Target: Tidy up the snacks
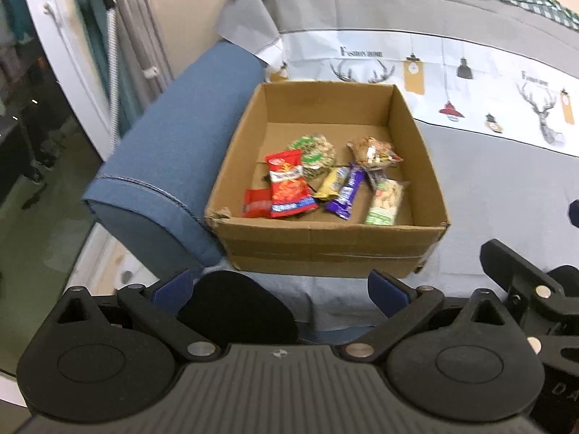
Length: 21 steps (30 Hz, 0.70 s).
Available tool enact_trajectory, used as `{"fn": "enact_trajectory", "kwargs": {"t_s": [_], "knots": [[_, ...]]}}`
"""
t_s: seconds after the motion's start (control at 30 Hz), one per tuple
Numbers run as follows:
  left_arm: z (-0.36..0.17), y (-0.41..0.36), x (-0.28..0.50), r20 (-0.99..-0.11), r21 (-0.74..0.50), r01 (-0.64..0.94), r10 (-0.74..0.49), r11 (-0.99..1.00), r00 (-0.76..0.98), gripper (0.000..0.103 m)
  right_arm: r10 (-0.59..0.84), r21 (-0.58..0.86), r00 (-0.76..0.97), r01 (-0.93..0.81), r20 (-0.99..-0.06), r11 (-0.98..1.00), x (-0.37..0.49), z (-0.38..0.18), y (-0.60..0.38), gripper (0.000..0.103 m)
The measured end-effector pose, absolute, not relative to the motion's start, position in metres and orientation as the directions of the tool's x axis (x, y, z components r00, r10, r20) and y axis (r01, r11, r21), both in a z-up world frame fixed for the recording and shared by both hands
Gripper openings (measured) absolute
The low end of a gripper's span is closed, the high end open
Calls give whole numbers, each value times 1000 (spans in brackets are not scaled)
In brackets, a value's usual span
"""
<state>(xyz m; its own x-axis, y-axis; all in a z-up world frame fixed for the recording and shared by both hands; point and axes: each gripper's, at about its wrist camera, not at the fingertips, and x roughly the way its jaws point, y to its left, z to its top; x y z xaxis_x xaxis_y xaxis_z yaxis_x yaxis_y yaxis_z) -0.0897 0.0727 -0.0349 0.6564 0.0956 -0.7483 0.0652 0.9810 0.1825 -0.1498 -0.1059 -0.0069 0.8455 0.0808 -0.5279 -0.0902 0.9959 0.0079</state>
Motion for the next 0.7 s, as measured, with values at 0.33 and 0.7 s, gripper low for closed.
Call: {"fn": "enact_trajectory", "kwargs": {"t_s": [0.33,0.7], "knots": [[-29,86,-98,-741,129,52,62,990,669,103,78,-16,860,-100,-504,995,-158,-4,-101,102],[-29,83,-99,-734,151,54,76,987,674,103,74,-24,862,-100,-502,995,-159,-5,-98,102]]}}
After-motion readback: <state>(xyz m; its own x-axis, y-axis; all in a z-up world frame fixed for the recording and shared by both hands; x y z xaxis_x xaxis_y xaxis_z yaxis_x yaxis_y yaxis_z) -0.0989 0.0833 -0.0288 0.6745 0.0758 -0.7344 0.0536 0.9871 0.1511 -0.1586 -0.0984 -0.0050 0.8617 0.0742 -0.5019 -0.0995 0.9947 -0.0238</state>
